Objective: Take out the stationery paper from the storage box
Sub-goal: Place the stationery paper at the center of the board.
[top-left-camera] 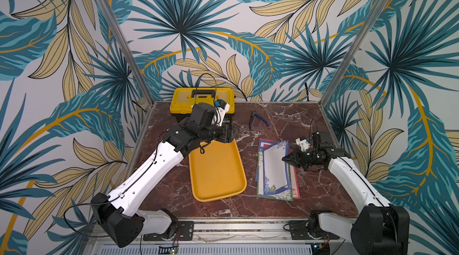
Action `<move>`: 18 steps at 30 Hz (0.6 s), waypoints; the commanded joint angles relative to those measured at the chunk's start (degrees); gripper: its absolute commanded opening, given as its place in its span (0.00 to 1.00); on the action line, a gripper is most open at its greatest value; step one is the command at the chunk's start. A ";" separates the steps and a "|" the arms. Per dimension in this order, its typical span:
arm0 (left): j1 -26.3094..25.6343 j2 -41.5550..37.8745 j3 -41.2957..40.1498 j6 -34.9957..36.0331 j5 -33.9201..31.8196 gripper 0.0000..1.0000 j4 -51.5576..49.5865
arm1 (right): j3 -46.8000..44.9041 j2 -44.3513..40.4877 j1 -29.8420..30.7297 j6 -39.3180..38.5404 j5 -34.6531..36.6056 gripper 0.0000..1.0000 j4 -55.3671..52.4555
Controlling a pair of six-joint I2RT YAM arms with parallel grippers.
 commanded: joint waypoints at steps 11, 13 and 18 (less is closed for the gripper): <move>-0.14 -1.63 -1.07 2.48 -1.19 0.62 0.22 | 1.82 4.47 -0.42 -7.68 16.43 0.00 -9.29; -0.06 -1.72 -1.36 2.90 -1.46 0.62 0.26 | 2.02 5.77 -0.40 -7.92 16.47 0.01 -9.34; -0.04 -2.33 -2.42 4.04 -4.18 0.62 0.27 | 2.59 8.26 -0.41 -8.10 17.53 0.04 -9.62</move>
